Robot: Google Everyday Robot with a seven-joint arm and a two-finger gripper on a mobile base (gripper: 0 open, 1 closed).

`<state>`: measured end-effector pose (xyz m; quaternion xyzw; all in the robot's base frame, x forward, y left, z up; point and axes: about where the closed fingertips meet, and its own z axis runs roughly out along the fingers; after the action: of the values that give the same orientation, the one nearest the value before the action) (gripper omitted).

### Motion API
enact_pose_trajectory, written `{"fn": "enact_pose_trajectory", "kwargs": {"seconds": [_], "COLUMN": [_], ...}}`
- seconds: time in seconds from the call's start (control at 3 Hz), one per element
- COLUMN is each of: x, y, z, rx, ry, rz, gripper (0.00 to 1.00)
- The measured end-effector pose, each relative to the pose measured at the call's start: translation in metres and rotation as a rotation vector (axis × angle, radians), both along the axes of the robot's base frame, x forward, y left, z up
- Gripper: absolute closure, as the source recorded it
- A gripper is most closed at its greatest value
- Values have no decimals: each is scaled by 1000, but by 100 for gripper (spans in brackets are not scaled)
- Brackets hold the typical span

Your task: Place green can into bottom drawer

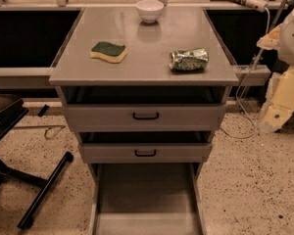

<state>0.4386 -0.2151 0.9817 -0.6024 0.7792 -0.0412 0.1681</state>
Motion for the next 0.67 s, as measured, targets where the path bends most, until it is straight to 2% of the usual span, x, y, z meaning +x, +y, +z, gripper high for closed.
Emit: {"fn": "enact_pose_trajectory", "kwargs": {"seconds": [0.33,0.67], "x": [0,31], "y": [0,-9], "z": [0,7], "rx": [0,-29], "ry": [0,-46], "rz": [0,-10], "gripper": [0,0]}}
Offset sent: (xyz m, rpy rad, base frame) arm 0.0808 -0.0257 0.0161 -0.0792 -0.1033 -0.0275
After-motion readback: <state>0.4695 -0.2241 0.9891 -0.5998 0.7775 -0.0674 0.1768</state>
